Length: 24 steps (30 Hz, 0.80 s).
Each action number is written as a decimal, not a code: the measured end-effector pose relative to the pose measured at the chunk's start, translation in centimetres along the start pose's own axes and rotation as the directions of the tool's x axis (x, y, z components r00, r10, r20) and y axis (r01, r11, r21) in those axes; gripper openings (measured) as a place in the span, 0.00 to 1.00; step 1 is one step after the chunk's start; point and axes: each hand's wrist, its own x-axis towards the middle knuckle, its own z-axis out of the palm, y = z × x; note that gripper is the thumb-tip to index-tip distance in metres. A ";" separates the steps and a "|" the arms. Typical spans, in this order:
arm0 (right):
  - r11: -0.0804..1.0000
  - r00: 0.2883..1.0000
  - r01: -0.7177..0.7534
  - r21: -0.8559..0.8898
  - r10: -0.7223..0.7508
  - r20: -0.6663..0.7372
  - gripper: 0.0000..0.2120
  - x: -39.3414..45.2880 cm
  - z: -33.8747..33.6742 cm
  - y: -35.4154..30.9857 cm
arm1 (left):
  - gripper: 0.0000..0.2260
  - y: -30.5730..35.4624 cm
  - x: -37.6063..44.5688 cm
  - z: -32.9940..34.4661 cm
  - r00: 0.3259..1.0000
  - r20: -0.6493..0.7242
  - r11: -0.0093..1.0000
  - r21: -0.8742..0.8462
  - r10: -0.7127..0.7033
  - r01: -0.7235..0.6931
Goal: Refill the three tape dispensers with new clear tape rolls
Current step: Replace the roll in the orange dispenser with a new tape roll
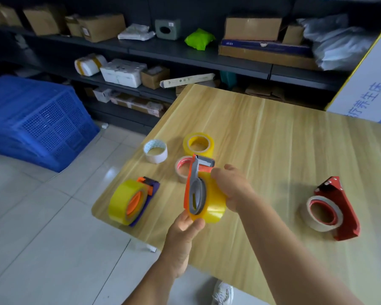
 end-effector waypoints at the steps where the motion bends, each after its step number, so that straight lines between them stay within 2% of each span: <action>1: 0.999 1.000 -0.010 0.033 0.010 0.012 0.32 -0.6 1.0 0.5 | 0.30 -0.1 -0.7 -0.6 0.999 -0.009 0.999 -0.030 -0.031 0.031; 7: 0.974 0.999 -0.044 0.223 0.040 0.022 0.35 -2.5 5.4 3.1 | 0.17 -1.4 -3.0 -4.1 0.975 -0.123 0.972 -0.174 -0.182 0.159; 11: 0.955 0.998 -0.060 0.290 0.055 0.023 0.31 -3.2 6.8 4.4 | 0.22 -1.9 -3.5 -5.5 0.963 -0.118 0.958 -0.187 -0.243 0.219; 18: 0.924 0.994 -0.088 0.372 0.104 -0.023 0.38 -2.2 8.4 6.5 | 0.21 -1.3 -3.0 -6.6 0.929 -0.072 0.924 -0.160 -0.362 0.348; 21: 0.915 0.993 -0.090 0.392 0.112 -0.033 0.37 -1.7 8.9 6.9 | 0.29 -1.1 -2.6 -7.0 0.920 -0.078 0.916 -0.157 -0.385 0.370; 24: 0.912 0.991 -0.106 0.396 0.130 -0.035 0.36 -1.4 9.2 7.3 | 0.33 -1.0 -2.5 -7.4 0.905 -0.078 0.901 -0.158 -0.419 0.403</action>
